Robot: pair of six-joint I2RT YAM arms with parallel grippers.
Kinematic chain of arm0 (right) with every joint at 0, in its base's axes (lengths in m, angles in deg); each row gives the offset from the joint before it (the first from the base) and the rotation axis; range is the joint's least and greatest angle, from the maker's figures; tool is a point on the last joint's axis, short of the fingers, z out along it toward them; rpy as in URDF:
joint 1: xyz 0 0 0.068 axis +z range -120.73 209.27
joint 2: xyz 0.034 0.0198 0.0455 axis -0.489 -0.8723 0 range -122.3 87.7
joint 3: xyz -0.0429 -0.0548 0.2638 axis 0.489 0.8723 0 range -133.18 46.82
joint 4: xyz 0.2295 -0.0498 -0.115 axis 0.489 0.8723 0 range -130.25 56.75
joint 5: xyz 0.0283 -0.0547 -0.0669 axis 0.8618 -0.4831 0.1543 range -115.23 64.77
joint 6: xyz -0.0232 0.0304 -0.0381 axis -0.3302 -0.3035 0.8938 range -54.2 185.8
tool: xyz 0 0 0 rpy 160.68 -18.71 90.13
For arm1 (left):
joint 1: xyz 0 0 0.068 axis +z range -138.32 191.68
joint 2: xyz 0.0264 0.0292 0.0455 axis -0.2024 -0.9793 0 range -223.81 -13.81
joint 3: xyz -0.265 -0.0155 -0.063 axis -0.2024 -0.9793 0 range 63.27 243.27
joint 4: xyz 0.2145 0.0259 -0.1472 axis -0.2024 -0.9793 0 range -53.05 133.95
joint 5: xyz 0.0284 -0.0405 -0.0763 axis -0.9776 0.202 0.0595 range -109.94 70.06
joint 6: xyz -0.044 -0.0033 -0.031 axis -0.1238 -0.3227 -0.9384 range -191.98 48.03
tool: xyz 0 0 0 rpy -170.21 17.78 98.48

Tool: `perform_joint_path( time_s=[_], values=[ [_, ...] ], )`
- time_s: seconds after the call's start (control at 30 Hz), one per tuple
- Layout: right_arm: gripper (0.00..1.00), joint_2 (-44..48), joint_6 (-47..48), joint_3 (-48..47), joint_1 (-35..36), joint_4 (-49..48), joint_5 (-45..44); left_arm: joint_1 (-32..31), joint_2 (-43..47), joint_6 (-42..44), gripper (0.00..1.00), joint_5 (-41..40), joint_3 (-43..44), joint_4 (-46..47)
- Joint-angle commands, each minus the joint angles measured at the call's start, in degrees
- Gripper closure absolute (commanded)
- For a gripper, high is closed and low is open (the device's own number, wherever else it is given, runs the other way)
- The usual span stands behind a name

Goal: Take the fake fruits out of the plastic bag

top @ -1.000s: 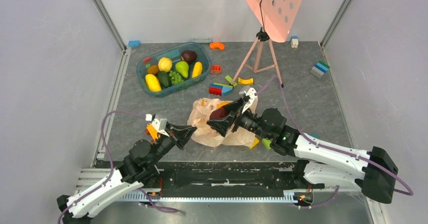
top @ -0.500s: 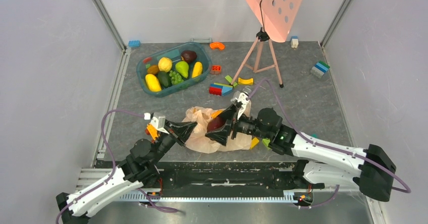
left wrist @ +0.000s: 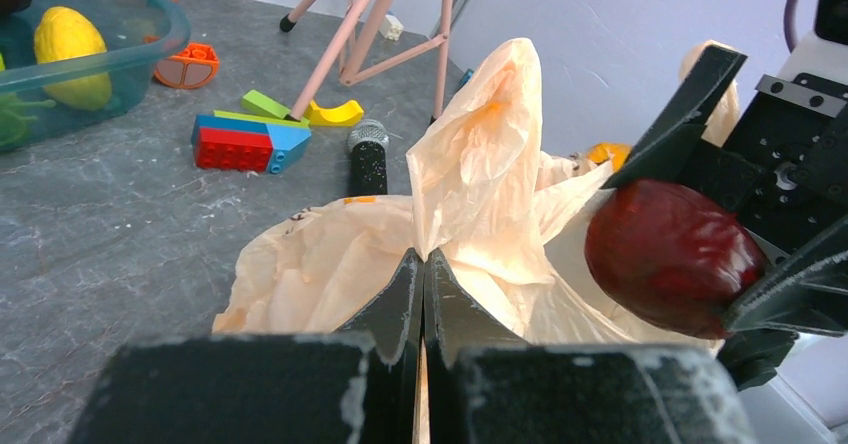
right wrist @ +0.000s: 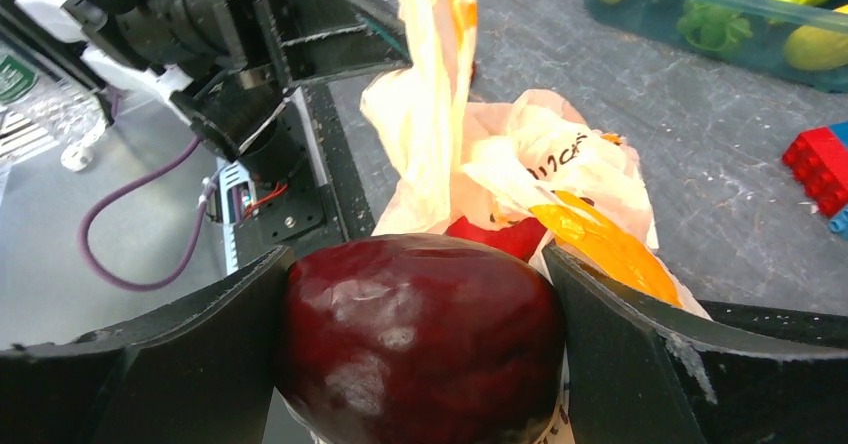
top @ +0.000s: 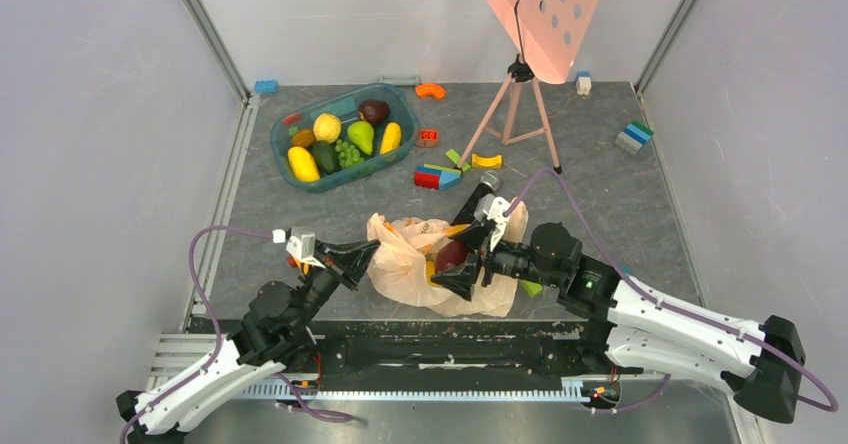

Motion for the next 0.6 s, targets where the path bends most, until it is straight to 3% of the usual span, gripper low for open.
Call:
perform_joint_path(
  time_s=[0.0, 0.27, 0.43, 0.57],
  values=[
    [0.4, 3.26, 1.41, 1.49, 0.01, -0.17, 4.91, 0.21, 1.9, -0.19, 0.98, -2.46, 0.67, -3.29],
    [0.4, 4.14, 4.84, 2.82, 0.03, -2.12, 23.99, 0.21, 2.42, -0.41, 0.98, -2.33, 0.91, -3.35],
    [0.39, 4.84, 7.29, 2.59, -0.02, -1.5, 22.07, 0.22, 2.43, -0.62, 0.98, -2.02, 1.04, -4.91],
    [0.39, 4.71, 9.52, -0.06, 0.03, 2.2, 13.68, 0.21, 2.46, -0.8, 0.98, -1.8, 1.03, -5.3]
  ],
)
